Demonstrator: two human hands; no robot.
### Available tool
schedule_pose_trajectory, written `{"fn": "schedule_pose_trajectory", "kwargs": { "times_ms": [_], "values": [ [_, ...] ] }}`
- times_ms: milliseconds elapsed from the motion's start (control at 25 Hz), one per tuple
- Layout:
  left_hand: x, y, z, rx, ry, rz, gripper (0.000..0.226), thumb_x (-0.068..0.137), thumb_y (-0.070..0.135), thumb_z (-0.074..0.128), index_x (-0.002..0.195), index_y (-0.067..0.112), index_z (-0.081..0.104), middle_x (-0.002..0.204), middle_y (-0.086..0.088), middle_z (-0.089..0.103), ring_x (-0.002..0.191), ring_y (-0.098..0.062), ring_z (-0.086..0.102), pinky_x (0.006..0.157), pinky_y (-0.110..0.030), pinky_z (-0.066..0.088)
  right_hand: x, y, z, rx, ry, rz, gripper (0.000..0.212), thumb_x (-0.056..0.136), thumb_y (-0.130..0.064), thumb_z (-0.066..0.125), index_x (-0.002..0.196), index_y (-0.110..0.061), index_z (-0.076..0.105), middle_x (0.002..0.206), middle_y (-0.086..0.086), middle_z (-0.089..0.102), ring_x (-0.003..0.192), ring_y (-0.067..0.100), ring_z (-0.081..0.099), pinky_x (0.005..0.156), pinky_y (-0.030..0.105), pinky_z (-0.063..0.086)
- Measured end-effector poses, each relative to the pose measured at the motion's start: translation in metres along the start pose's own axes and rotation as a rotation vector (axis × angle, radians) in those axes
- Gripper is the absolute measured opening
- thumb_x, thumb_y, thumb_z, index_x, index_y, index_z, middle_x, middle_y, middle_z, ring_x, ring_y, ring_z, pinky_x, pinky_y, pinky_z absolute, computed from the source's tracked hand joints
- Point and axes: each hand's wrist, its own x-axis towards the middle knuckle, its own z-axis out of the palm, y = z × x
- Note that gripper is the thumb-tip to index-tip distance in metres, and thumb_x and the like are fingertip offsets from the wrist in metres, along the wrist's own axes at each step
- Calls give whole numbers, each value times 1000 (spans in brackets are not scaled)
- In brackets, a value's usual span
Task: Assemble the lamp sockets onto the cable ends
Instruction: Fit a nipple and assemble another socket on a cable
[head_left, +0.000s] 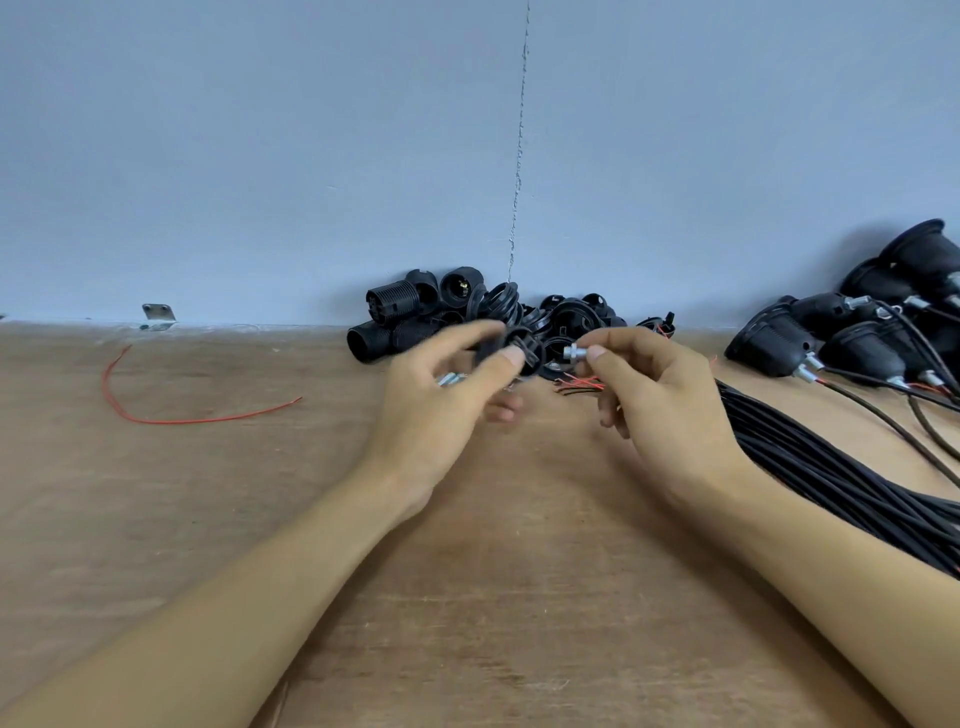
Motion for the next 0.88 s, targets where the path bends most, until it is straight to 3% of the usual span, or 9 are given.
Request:
{"fn": "schedule_pose_trajectory", "kwargs": {
  "times_ms": [80, 200, 280, 440, 640, 800, 880],
  "values": [
    [-7, -5, 8, -61, -129, -107, 38, 80, 4, 83, 114, 19, 74, 90, -3, 76, 82, -29, 77, 74, -35, 63, 2, -2, -1, 52, 34, -17, 13, 96, -13, 61, 96, -20, 72, 75, -2, 72, 49, 8, 51, 46, 15, 40],
    [-9, -10, 9, 17, -169, -158, 55, 66, 3, 91, 112, 23, 71, 100, -15, 74, 87, -25, 75, 82, -39, 62, -1, -5, -1, 62, -6, -47, 10, 94, -14, 64, 96, -19, 73, 64, -11, 66, 50, 7, 51, 48, 14, 41],
    [-7, -10, 6, 20, -150, -149, 52, 68, -2, 90, 110, 20, 67, 92, -11, 72, 80, -25, 75, 78, -39, 63, -3, -7, 0, 62, -37, -69, 9, 94, -12, 65, 97, -18, 72, 60, -15, 62, 51, 6, 51, 48, 14, 41],
    [-5, -9, 2, -32, -126, -143, 42, 77, -9, 81, 109, 10, 62, 94, -8, 69, 71, -27, 75, 69, -36, 63, -8, -11, 4, 51, -66, -94, 10, 93, -9, 67, 98, -17, 70, 75, -3, 69, 55, 13, 49, 49, 16, 42],
    [-3, -8, 1, 12, -107, -124, 33, 90, 22, 77, 114, 8, 61, 89, -7, 76, 69, -29, 73, 62, -33, 58, -8, -11, 4, 65, -48, -75, 7, 93, -10, 68, 96, -15, 69, 63, -12, 64, 51, 3, 52, 47, 14, 40],
    [0, -6, 2, -77, -79, -155, 14, 102, 26, 60, 109, 17, 67, 89, -9, 73, 64, -22, 68, 54, -29, 52, -7, -10, 4, 82, -40, -59, 6, 92, -9, 68, 95, -14, 69, 67, -8, 66, 50, 1, 53, 46, 14, 40],
    [-1, -9, -1, 124, -81, -62, 10, 95, 35, 67, 105, 31, 68, 87, 1, 75, 65, -11, 67, 58, -25, 50, -7, -8, 4, 43, -33, -54, 7, 92, -10, 68, 94, -17, 69, 73, -2, 69, 51, 1, 53, 46, 14, 41]
  ]
}}
